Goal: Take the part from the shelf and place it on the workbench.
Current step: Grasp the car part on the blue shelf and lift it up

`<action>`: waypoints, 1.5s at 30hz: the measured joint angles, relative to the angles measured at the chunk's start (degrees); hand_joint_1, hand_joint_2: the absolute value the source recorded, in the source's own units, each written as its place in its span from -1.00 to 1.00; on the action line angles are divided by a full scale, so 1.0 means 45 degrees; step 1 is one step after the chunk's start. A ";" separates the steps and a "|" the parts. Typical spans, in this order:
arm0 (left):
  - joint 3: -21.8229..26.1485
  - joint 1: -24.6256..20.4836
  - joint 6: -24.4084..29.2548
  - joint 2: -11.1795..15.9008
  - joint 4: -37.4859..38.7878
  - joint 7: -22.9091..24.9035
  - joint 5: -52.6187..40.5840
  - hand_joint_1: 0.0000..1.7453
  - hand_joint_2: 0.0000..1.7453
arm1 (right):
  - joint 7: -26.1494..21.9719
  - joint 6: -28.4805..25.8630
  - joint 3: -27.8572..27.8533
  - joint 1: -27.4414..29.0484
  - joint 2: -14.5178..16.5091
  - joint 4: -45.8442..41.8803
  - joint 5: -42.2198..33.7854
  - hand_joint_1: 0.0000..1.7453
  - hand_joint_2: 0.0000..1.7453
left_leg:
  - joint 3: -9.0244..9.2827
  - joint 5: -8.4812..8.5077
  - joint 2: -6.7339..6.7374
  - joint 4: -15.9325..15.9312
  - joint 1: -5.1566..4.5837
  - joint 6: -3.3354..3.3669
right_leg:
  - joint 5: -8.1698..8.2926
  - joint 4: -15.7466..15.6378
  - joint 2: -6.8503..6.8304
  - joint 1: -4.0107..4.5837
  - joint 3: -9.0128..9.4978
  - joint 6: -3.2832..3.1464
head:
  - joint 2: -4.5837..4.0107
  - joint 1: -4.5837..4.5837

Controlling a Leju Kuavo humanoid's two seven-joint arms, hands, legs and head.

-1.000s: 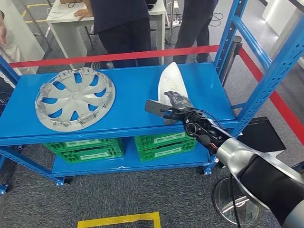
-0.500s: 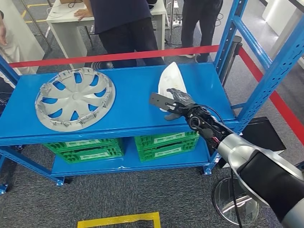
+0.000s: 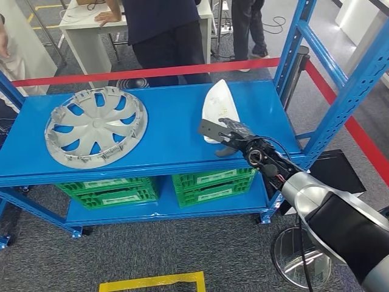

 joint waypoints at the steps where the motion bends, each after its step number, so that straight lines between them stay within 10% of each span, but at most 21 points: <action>1: -0.0001 0.0000 -0.0001 0.0000 0.0000 0.0001 0.0000 -1.00 -1.00 | -0.0032 0.0005 0.0000 0.0005 -0.0001 0.0045 -0.0005 -1.00 1.00 | 0.0000 0.0000 0.0000 0.0000 0.0000 0.0000 | 0.0000 0.0000 0.0000 0.0000 0.0000 0.0000 | 0.0000 0.0000; 45: -0.0253 -0.0003 -0.0070 -0.0007 0.0000 -0.0017 -0.0029 -1.00 -1.00 | -0.1404 0.0511 0.0271 0.0050 0.0001 0.0523 -0.0046 -0.95 1.00 | 0.0002 0.0001 -0.0002 0.0001 0.0000 0.0000 | 0.0002 0.0000 -0.0005 0.0000 0.0012 0.0001 | 0.0000 0.0000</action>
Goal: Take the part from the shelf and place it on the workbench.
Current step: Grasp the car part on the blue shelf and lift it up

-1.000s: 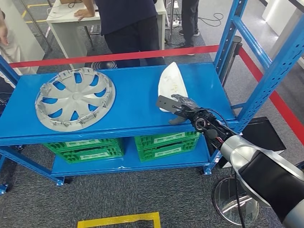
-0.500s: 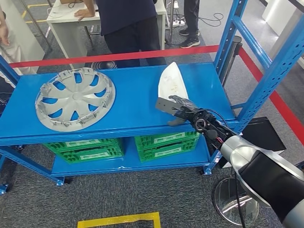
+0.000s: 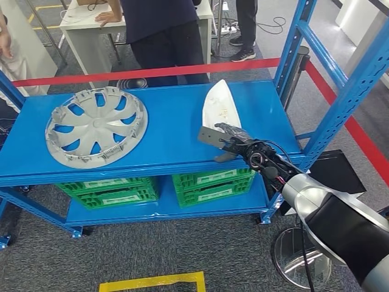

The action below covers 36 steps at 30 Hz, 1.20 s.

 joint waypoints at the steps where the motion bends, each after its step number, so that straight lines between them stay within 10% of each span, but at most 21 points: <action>1: -0.0004 0.0000 0.0002 -0.0002 0.0000 0.0000 -0.0002 -1.00 -1.00 | 0.0000 0.0005 0.0006 0.0000 0.0000 0.0001 0.0004 -0.92 1.00 | 0.0000 0.0000 0.0000 0.0000 0.0000 0.0000 | 0.0000 0.0000 0.0000 0.0000 0.0000 0.0000 | 0.0000 0.0000; 12: -0.0024 0.0000 0.0007 -0.0029 0.0000 0.0000 -0.0012 -1.00 -1.00 | -0.0051 0.0035 0.0064 0.0002 0.0000 0.0081 0.0045 -0.01 1.00 | 0.0001 0.0000 0.0000 0.0001 0.0000 0.0000 | 0.0000 0.0000 0.0000 0.0000 0.0000 0.0000 | 0.0000 0.0000; 16: -0.0028 -0.0001 0.0007 -0.0036 0.0000 0.0000 -0.0015 -1.00 -1.00 | -0.0086 0.0035 0.0064 0.0001 0.0000 0.0083 0.0047 0.66 1.00 | 0.0002 0.0000 0.0000 0.0002 0.0000 0.0000 | 0.0000 0.0000 0.0000 0.0000 0.0000 0.0000 | 0.0000 0.0000; 36: -0.0063 -0.0005 0.0007 -0.0110 0.0000 -0.0002 -0.0016 -1.00 -1.00 | -0.0219 0.0033 0.0069 -0.0020 -0.0016 0.0083 0.0135 0.84 1.00 | 0.0012 0.0000 0.0001 0.0007 0.0000 0.0000 | 0.0001 -0.0001 -0.0003 0.0001 0.0013 0.0001 | 0.0000 -0.0010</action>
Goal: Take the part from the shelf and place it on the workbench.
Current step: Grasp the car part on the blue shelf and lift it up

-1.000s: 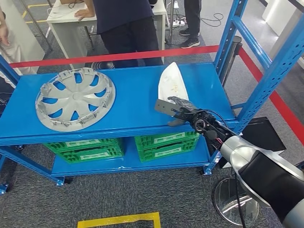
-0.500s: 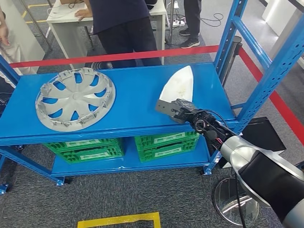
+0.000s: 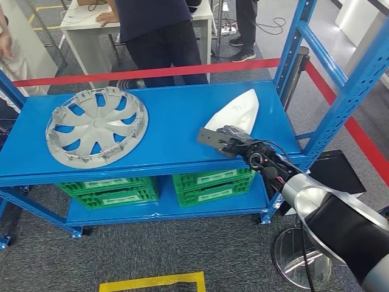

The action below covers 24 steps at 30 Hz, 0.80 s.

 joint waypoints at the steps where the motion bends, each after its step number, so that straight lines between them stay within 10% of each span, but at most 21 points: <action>1: 0.0000 0.0000 0.0000 -0.0001 0.0000 -0.0002 0.0002 -1.00 -1.00 | -0.0007 0.0002 0.0000 0.0000 0.0000 -0.0001 0.0007 0.84 1.00 | 0.0000 0.0000 0.0000 0.0000 0.0000 0.0000 | 0.0000 0.0000 0.0000 0.0000 0.0001 0.0000 | 0.0000 0.0001; 9: 0.0000 0.0000 0.0000 -0.0008 0.0000 -0.0005 0.0027 -1.00 -1.00 | -0.0002 0.0113 0.0000 -0.0003 0.0001 -0.0035 0.0181 0.88 1.00 | 0.0002 0.0000 0.0000 0.0002 0.0000 0.0000 | 0.0000 0.0000 -0.0001 0.0000 0.0007 0.0000 | 0.0000 0.0002; 10: 0.0000 0.0000 0.0000 -0.0008 0.0000 -0.0005 0.0030 -1.00 -1.00 | 0.0022 0.0151 0.0000 -0.0005 0.0001 -0.0057 0.0216 0.74 1.00 | 0.0002 0.0000 0.0000 0.0002 0.0000 0.0000 | 0.0000 0.0000 -0.0001 0.0000 0.0007 0.0000 | 0.0000 0.0002; 14: 0.0000 0.0000 0.0000 -0.0008 0.0000 -0.0005 0.0038 -1.00 -1.00 | 0.0120 0.0243 0.0000 -0.0006 0.0001 -0.0129 0.0277 -0.86 1.00 | 0.0003 0.0000 0.0000 0.0004 0.0000 0.0000 | 0.0000 0.0000 -0.0001 0.0000 0.0009 0.0000 | 0.0000 0.0001; 24: 0.0000 0.0000 0.0000 -0.0008 0.0000 -0.0012 0.0035 -1.00 -1.00 | 0.0608 0.0641 0.0008 0.0017 0.0001 -0.0217 0.0487 -1.00 1.00 | 0.0002 0.0000 0.0000 0.0006 0.0000 0.0000 | 0.0005 0.0000 0.0000 0.0000 0.0006 -0.0002 | 0.0000 -0.0002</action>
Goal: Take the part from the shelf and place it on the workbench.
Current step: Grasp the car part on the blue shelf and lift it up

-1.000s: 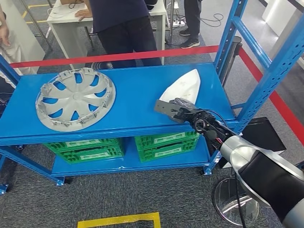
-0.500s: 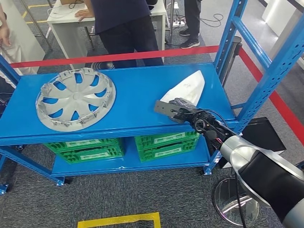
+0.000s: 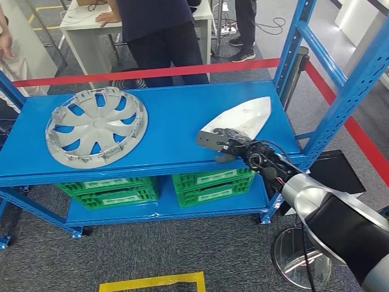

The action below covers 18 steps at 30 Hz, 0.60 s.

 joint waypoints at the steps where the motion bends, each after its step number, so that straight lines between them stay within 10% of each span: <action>1: 0.0000 0.0000 0.0000 0.0000 0.0000 -0.0001 -0.0001 -1.00 -1.00 | 0.0039 0.0033 0.0001 -0.0001 0.0000 -0.0027 0.0019 -1.00 1.00 | 0.0000 0.0000 0.0000 0.0000 0.0000 0.0000 | 0.0000 0.0000 0.0000 0.0000 0.0000 0.0000 | 0.0000 -0.0001; 18: 0.0000 -0.0001 -0.0019 0.0000 0.0000 -0.0024 -0.0015 -1.00 -1.00 | 0.0355 0.0186 0.0013 -0.0016 -0.0063 -0.0445 0.0095 -1.00 1.00 | -0.0002 0.0000 0.0000 0.0001 0.0000 0.0000 | 0.0000 0.0000 0.0000 0.0000 -0.0002 0.0000 | 0.0000 0.0000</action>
